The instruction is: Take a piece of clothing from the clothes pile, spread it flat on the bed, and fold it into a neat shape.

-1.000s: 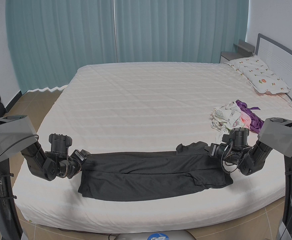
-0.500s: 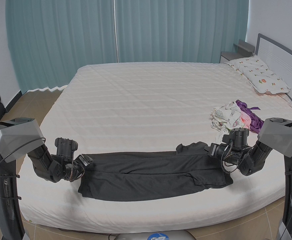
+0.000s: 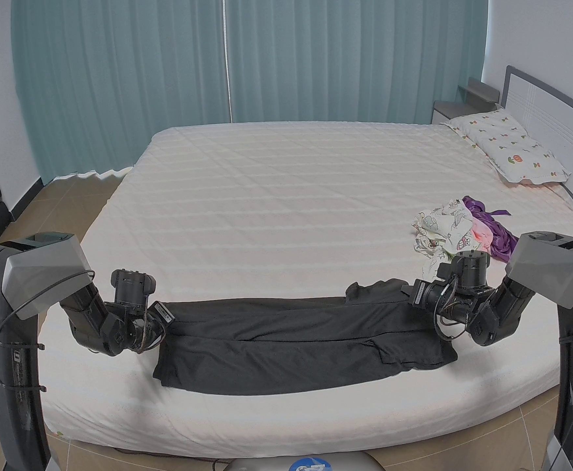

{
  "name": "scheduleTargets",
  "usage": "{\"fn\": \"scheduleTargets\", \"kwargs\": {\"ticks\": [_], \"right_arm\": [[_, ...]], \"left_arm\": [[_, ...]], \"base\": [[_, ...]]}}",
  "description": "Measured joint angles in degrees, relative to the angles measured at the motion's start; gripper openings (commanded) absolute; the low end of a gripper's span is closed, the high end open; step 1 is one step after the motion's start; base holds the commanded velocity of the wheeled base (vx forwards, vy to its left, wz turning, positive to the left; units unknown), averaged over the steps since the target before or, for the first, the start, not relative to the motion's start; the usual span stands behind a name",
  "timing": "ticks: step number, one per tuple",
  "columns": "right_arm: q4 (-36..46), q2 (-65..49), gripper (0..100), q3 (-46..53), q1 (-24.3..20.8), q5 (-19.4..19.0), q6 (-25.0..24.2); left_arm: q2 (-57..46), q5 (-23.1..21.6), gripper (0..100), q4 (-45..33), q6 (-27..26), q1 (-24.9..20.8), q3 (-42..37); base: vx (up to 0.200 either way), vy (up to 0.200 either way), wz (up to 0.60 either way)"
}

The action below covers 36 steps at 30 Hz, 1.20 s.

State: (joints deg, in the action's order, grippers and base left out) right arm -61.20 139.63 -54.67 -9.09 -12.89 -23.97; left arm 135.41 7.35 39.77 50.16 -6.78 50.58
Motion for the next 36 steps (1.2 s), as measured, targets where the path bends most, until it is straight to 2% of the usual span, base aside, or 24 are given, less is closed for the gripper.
{"fn": "scheduleTargets", "kwargs": {"ticks": [15, 20, 23, 28, 36], "right_arm": [[-5.94, -0.18, 0, -1.68, 0.5, 0.63, -0.88], [-6.41, 0.34, 0, -4.52, 0.48, 2.55, -0.88], [-8.3, 1.33, 0, -7.29, 0.44, 4.71, -1.07], [-11.93, 2.13, 0, -7.4, 0.28, 5.19, -2.3], [-14.07, 2.95, 0, -6.4, 0.52, 5.47, -2.79]], "left_arm": [[-3.61, 0.17, 0, 0.05, 0.13, 1.68, 1.35], [-3.74, 0.01, 0, 0.0, 0.3, 1.85, 3.91], [-3.74, 0.15, 0, 0.33, 2.24, 2.07, 5.53], [-4.33, 0.2, 0, 0.88, 6.0, 2.4, 6.08], [-4.74, 0.06, 0, 1.56, 6.68, 3.73, 4.82]], "base": [[0.0, 0.0, 0.0], [0.0, 0.0, 0.0], [0.0, 0.0, 0.0], [0.0, 0.0, 0.0], [0.0, 0.0, 0.0]]}}
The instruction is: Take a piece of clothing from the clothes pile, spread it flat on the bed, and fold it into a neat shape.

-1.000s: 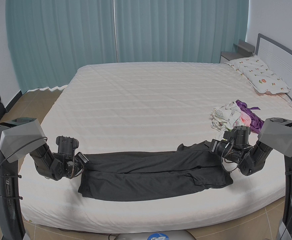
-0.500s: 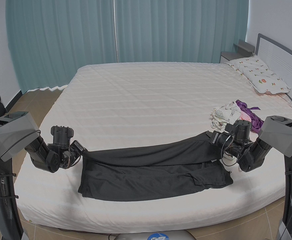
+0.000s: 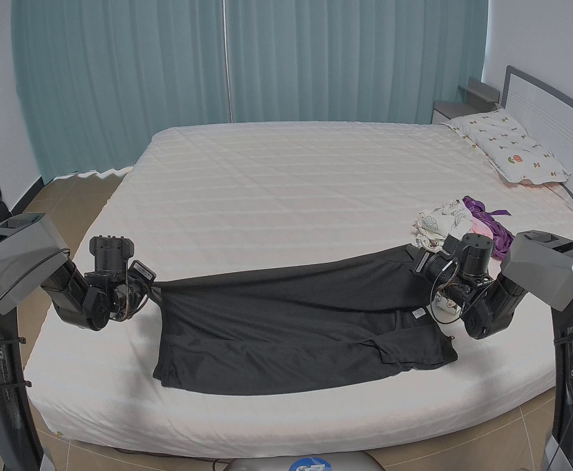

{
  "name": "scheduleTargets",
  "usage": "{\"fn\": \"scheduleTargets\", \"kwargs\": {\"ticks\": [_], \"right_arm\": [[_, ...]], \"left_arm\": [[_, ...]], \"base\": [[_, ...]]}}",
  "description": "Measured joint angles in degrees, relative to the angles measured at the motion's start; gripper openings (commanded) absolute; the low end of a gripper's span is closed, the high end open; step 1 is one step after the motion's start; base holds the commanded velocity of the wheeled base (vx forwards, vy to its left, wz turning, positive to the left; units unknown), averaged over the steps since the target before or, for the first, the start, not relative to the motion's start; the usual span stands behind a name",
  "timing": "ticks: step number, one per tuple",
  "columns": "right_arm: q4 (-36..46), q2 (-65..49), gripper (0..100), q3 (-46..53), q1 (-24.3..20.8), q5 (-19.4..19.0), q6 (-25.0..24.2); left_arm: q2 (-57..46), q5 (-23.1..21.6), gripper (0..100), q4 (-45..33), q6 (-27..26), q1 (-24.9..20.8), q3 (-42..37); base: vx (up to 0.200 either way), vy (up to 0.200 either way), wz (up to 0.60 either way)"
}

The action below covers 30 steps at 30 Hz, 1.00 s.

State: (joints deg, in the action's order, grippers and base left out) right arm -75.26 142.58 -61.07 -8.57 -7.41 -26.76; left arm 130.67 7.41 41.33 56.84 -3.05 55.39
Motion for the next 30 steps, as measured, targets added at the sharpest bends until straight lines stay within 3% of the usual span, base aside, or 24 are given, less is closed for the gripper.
{"fn": "scheduleTargets", "kwargs": {"ticks": [10, 18, 30], "right_arm": [[-1.27, 2.88, 0, -8.96, -0.22, 4.84, -0.37], [-3.97, 5.92, 0, -11.63, -0.22, 6.99, 0.24], [-3.95, 6.34, 0, -0.39, 0.33, 1.97, 6.67]], "left_arm": [[1.13, -0.39, 0, 0.17, 0.02, 0.13, -0.09], [1.66, -0.38, 0, 5.36, -0.02, 0.13, 0.09], [3.01, -0.44, 0, 5.34, -3.12, 0.1, -3.8]], "base": [[0.0, 0.0, 0.0], [0.0, 0.0, 0.0], [0.0, 0.0, 0.0]]}}
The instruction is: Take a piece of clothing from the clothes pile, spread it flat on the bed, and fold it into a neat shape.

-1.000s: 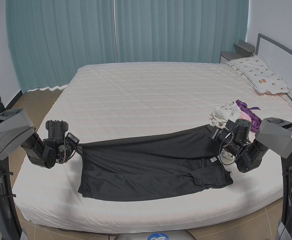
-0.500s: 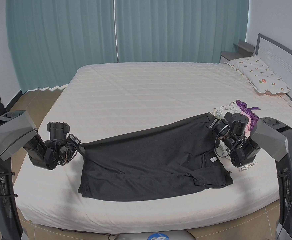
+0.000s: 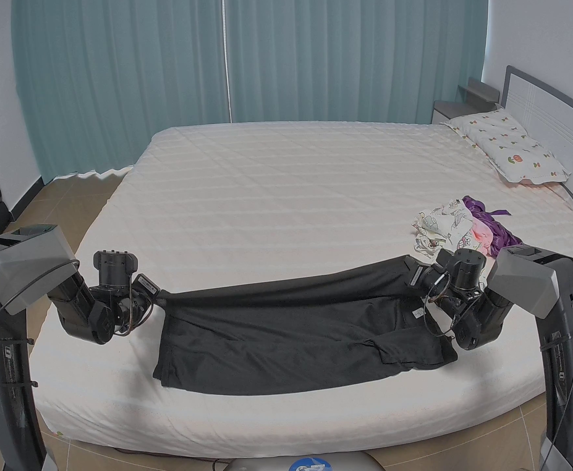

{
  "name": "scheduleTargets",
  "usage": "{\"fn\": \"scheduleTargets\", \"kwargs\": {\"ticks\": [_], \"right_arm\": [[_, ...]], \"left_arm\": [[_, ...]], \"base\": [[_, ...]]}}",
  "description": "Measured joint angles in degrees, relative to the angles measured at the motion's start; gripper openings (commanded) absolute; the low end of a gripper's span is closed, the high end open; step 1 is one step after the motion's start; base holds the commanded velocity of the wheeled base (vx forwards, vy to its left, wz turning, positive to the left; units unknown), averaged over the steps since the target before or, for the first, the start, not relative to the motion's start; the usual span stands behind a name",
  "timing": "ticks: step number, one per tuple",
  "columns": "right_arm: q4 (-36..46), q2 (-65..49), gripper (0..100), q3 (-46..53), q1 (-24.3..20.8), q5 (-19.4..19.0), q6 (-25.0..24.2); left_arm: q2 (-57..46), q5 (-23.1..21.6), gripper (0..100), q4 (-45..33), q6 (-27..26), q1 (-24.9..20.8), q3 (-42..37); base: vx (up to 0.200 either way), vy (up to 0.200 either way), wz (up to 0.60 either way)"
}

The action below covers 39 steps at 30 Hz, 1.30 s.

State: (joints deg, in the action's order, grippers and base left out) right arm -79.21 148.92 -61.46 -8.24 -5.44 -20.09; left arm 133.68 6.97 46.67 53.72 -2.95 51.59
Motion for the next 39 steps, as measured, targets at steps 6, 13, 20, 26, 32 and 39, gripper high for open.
{"fn": "scheduleTargets", "kwargs": {"ticks": [6, 13, 20, 26, 32, 39], "right_arm": [[-0.16, -0.9, 0, 5.95, 0.23, -1.93, 1.38], [0.22, -2.28, 0, 12.0, 0.34, -3.89, 1.73], [0.63, -3.0, 0, 16.41, 0.37, -4.63, 2.33], [1.49, -3.0, 100, 18.19, 0.44, -4.66, 3.18], [3.67, -3.0, 100, 18.25, 0.78, -4.61, 3.18], [3.75, -4.99, 100, 18.31, 2.65, -4.66, 1.67]], "left_arm": [[0.28, -0.73, 0, -0.04, -2.6, -0.22, -2.83], [0.96, -1.06, 0, -0.13, -4.75, -0.32, -5.45], [1.6, -1.07, 0, -0.28, -8.73, -0.51, -8.0], [1.74, -0.96, 0, -0.28, -10.24, -0.63, -9.89], [1.73, -0.84, 100, -0.22, -11.19, -0.96, -11.07], [0.06, -0.85, 100, -0.09, -11.12, -1.12, -13.39]], "base": [[0.0, 0.0, 0.0], [0.0, 0.0, 0.0], [0.0, 0.0, 0.0], [0.0, 0.0, 0.0], [0.0, 0.0, 0.0], [0.0, 0.0, 0.0]]}}
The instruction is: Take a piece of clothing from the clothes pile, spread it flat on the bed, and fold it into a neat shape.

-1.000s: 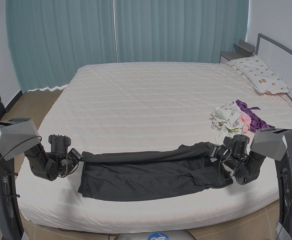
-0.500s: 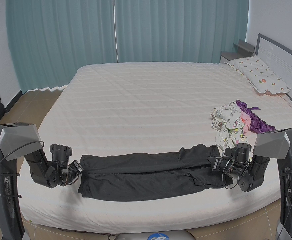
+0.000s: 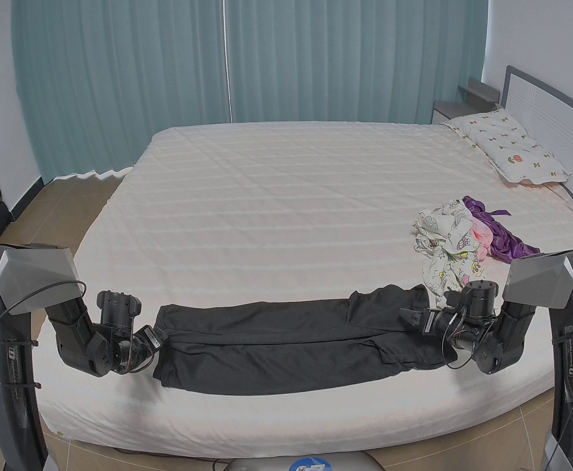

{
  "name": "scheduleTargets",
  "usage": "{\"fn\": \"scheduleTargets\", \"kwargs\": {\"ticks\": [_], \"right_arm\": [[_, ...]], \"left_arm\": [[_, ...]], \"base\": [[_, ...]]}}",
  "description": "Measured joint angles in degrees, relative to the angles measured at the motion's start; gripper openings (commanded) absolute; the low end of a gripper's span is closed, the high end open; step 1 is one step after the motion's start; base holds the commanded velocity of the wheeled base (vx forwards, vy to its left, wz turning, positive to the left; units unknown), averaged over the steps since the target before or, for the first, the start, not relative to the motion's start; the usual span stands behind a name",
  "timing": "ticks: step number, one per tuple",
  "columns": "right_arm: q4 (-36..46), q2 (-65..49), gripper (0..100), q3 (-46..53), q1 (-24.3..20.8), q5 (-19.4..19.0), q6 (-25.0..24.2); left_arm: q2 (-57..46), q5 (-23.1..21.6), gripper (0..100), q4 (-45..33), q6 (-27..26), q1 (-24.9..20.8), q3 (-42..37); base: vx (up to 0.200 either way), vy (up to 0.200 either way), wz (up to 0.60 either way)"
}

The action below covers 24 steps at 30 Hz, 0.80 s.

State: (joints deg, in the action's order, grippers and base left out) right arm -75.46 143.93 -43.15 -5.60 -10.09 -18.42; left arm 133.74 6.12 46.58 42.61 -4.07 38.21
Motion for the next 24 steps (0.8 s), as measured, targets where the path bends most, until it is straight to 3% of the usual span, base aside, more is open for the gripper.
{"fn": "scheduleTargets", "kwargs": {"ticks": [6, 13, 17, 24], "right_arm": [[0.0, -3.13, 100, 0.88, 1.33, 0.73, -8.2], [0.11, -5.75, 100, 2.73, 1.38, 3.78, -15.32], [0.11, -5.84, 100, 3.11, 1.0, 4.41, -18.86], [-0.02, -4.61, 100, 3.13, 0.59, 4.51, -21.67]], "left_arm": [[-4.23, -0.43, 100, -0.27, 0.55, 2.82, -0.37], [-7.53, -5.28, 100, -6.44, 2.72, 5.89, 6.83], [-7.5, -8.46, 100, -12.12, 4.06, 5.83, 13.23], [-1.88, -9.97, 100, -15.08, 4.47, 3.8, 22.16]], "base": [[0.0, 0.0, 0.0], [0.0, 0.0, 0.0], [0.0, 0.0, 0.0], [0.0, 0.0, 0.0]]}}
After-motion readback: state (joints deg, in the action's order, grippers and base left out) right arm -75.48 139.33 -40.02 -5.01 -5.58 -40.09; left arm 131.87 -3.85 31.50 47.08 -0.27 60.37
